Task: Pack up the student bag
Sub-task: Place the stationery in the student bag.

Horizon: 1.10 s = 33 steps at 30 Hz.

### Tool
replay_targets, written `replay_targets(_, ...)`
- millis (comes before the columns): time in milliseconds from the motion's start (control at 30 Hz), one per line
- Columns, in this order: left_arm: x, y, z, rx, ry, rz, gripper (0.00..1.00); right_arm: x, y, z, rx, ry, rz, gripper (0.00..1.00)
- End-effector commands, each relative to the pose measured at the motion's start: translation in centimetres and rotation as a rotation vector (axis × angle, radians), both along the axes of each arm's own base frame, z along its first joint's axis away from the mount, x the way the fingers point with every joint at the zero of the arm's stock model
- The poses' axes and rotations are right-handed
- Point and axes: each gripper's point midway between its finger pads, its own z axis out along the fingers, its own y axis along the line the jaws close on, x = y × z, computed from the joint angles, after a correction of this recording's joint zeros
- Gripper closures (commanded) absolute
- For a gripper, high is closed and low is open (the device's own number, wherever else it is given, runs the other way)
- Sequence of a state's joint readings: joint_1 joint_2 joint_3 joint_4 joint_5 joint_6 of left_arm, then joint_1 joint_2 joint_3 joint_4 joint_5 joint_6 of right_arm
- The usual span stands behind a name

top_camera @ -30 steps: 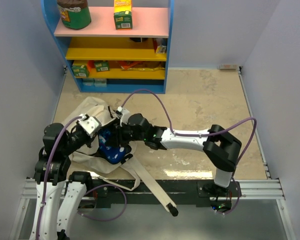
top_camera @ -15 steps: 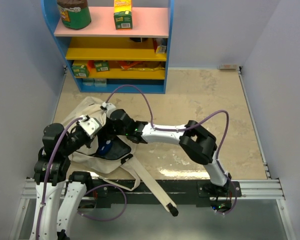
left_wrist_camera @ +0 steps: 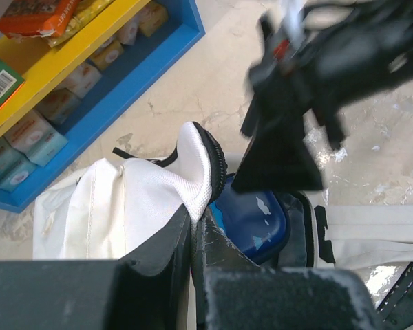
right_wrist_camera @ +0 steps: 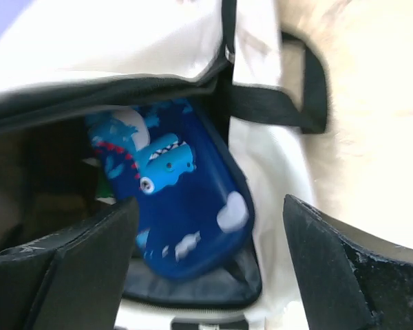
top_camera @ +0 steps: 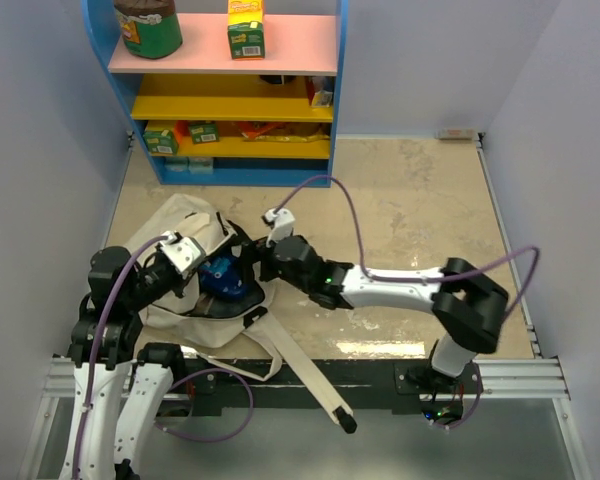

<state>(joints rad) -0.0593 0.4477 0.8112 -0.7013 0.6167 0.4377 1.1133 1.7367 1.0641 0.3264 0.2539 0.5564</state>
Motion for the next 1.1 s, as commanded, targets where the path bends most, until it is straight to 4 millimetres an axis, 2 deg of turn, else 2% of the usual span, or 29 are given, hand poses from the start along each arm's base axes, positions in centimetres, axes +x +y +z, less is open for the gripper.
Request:
replay_targets(0, -0.7, -0.6, 3.3, -0.029, -0.176, -0.037, 1.0, -0.8, -3.4, 5.0, 0.152, -0.113, -0.06, 0.13)
replay_targets(33, -0.7, -0.7, 3.2, -0.032, -0.173, -0.039, 1.0, -1.6, -3.6, 5.7, 0.172, -0.121, -0.046, 0.13)
replay_targets(133, -1.0, -1.1, 2.9, -0.04, -0.147, -0.065, 1.0, -2.9, -3.8, 4.0, 0.15, -0.1, -0.003, 0.16)
replay_targets(233, -1.3, -1.2, 3.0, -0.038, -0.142, -0.075, 1.0, -4.0, -2.9, 2.6, 0.153, -0.072, 0.052, 0.28)
replay_targets(267, -1.5, -1.2, 3.3, -0.038, -0.152, -0.077, 1.0, -4.0, -2.6, 0.7, 0.116, -0.038, 0.054, 0.31)
replay_targets(300, -1.5, -1.1, 3.3, -0.035, -0.155, -0.071, 1.0, -3.7, -1.9, 0.5, 0.112, -0.026, 0.051, 0.35)
replay_targets(333, -1.6, -1.1, 3.5, -0.033, -0.165, -0.071, 1.0, -3.6, -1.6, -0.5, 0.09, -0.008, 0.048, 0.42)
replay_targets(400, -1.8, -1.1, 3.7, -0.034, -0.171, -0.072, 1.0, -3.2, -0.9, -2.5, 0.047, 0.022, 0.036, 0.49)
replay_targets(500, -2.0, -1.0, 4.3, -0.032, -0.187, -0.07, 1.0, -2.5, -0.2, -3.6, 0.019, 0.022, 0.018, 0.62)
replay_targets(533, -2.0, -1.0, 4.3, -0.03, -0.186, -0.07, 1.0, -2.3, 0.0, -3.5, 0.015, 0.021, 0.013, 0.7)
replay_targets(567, -2.0, -1.0, 4.3, -0.03, -0.183, -0.07, 1.0, -2.2, 0.1, -3.8, 0.004, 0.024, 0.012, 0.73)
replay_targets(733, -1.9, -1.2, 4.2, -0.04, -0.182, -0.077, 1.0, -1.5, 3.3, -2.4, 0.049, 0.008, 0.052, 0.81)
replay_targets(767, -1.9, -1.2, 4.1, -0.043, -0.18, -0.081, 1.0, -1.3, 4.5, -0.9, 0.083, -0.002, 0.068, 0.82)
replay_targets(833, -1.9, -1.3, 4.1, -0.047, -0.177, -0.083, 1.0, -1.3, 5.7, -0.6, 0.099, 0.001, 0.091, 0.85)
replay_targets(867, -1.9, -1.3, 4.1, -0.051, -0.174, -0.084, 1.0, -1.2, 6.5, 0.4, 0.124, -0.007, 0.101, 0.85)
replay_targets(967, -1.9, -1.3, 3.9, -0.047, -0.172, -0.085, 1.0, -1.8, 7.1, 1.6, 0.166, -0.013, 0.142, 0.82)
replay_targets(1033, -1.8, -1.2, 3.8, -0.042, -0.173, -0.08, 1.0, -2.2, 6.6, 1.5, 0.159, -0.009, 0.143, 0.72)
replay_targets(1067, -1.9, -1.2, 3.7, -0.041, -0.175, -0.078, 1.0, -2.5, 5.5, 1.0, 0.147, -0.003, 0.136, 0.66)
